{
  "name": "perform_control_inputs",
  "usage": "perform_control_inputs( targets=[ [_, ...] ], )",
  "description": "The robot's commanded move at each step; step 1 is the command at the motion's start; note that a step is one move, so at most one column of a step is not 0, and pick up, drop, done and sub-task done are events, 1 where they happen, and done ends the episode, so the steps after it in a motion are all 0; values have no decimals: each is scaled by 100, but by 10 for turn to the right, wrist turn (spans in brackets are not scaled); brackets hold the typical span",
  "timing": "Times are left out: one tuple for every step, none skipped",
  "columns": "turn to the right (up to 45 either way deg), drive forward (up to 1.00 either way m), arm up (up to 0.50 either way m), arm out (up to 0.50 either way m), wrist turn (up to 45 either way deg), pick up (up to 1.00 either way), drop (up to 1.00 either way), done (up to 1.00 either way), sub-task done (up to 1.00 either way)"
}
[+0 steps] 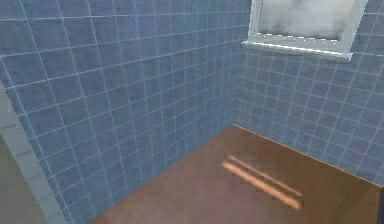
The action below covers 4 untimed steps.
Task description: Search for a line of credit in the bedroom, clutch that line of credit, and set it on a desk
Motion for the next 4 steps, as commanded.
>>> perform_control_inputs(
  targets=[
    [0,0,10,0,0,0,0,0,0],
    [0,0,30,0,0,0,0,0,0],
    [0,0,0,0,-450,0,0,0,0],
    [0,0,0,0,-450,0,0,0,0]
  ],
)
